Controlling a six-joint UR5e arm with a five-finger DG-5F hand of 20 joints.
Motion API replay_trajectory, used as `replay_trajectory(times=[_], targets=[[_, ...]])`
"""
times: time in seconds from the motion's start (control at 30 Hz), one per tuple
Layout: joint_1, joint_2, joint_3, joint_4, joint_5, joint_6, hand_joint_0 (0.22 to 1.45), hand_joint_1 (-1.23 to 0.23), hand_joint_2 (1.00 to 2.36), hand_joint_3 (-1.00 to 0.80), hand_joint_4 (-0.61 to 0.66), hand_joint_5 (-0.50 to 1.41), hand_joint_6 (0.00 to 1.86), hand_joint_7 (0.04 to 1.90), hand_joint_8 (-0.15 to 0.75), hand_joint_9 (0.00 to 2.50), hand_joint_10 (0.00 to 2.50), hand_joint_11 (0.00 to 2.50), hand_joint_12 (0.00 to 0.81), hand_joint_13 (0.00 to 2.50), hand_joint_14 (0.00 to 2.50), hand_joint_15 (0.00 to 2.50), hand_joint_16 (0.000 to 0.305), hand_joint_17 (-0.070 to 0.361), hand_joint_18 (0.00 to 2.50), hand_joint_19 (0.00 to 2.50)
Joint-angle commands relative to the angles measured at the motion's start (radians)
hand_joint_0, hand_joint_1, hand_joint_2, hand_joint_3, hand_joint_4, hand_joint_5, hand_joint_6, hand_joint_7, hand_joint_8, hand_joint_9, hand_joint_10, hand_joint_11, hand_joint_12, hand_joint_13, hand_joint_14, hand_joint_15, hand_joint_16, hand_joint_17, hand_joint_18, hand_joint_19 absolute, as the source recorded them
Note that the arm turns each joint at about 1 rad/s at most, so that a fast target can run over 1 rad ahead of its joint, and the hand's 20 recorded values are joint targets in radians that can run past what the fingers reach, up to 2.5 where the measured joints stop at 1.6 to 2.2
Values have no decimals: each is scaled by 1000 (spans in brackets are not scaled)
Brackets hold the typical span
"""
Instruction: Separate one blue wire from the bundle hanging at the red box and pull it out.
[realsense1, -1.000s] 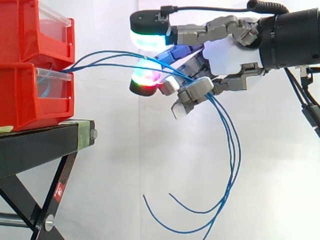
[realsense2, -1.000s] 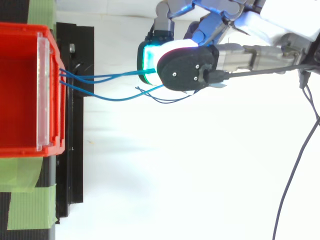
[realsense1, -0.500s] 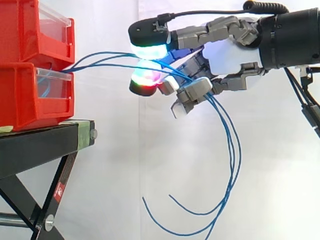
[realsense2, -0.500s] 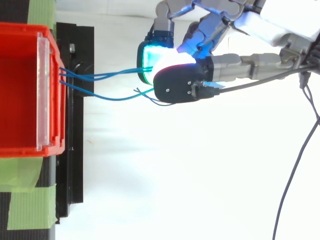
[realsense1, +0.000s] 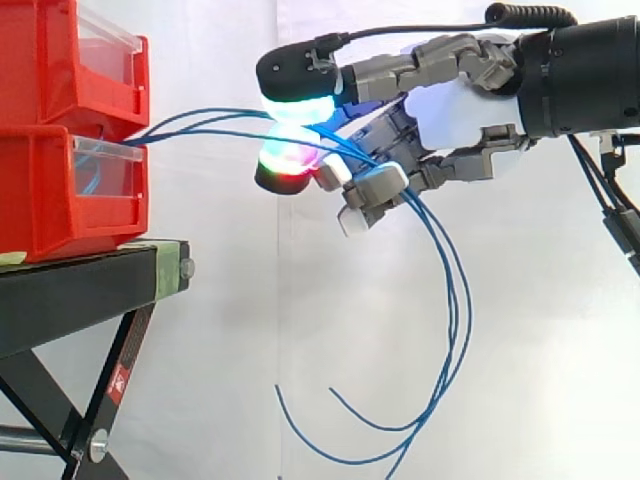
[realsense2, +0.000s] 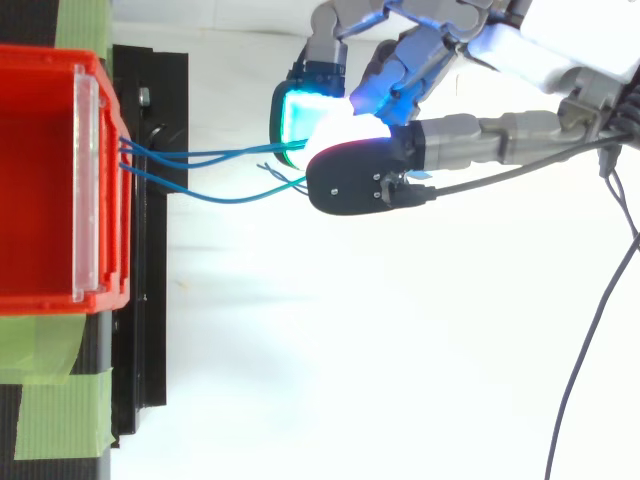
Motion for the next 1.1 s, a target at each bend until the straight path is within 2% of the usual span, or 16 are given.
replay_trajectory(times=[0.0, 0.17, 0.37, 0.47, 0.53, 0.67, 0.77, 0.83, 1.07], targets=[[0, 0, -1, -1, 0, 0, 705, -879, 1029, -144, 159, -246, 862, 1089, 333, 949, 20, 1172, 323, 1285, 47, 1757, 52, 116, 685, 820], [0, 0, -1, -1, 0, 0, 727, -878, 1029, -140, 147, -251, 864, 1084, 323, 913, 19, 1159, 323, 1259, 53, 1760, 52, 116, 676, 819], [0, 0, -1, -3, 0, 0, 725, -916, 1025, -216, 137, -258, 858, 1096, 319, 846, 20, 1133, 330, 1239, 35, 1760, 52, 117, 658, 801], [0, 0, 1, 0, 0, 0, 745, -921, 1016, -319, 143, -261, 853, 1091, 317, 826, 19, 1134, 326, 1227, 10, 1754, 52, 117, 645, 794], [0, 0, 1, 0, 0, 0, 787, -884, 1000, -500, 154, -259, 854, 1057, 320, 828, 19, 1109, 327, 1254, 32, 1749, 51, 115, 679, 773], [0, 0, 1, 0, 0, 0, 763, -821, 1000, -500, 174, -254, 850, 1054, 326, 846, 19, 1108, 324, 1292, 54, 1743, 51, 114, 707, 783], [0, 2, -1, 2, 0, 0, 663, -741, 1000, -500, 200, -251, 851, 1061, 343, 878, 20, 1100, 330, 1297, 152, 1706, 51, 114, 722, 835], [1, 0, 1, 3, 0, 0, 629, -690, 1000, -499, 204, -235, 864, 1071, 361, 983, 19, 1140, 322, 1322, 185, 1675, 51, 115, 749, 853], [1, 0, -1, 3, 0, 0, 592, -540, 1003, -465, 218, -218, 861, 1093, 378, 1061, 19, 1136, 338, 1360, 291, 1613, 52, 117, 782, 869]])
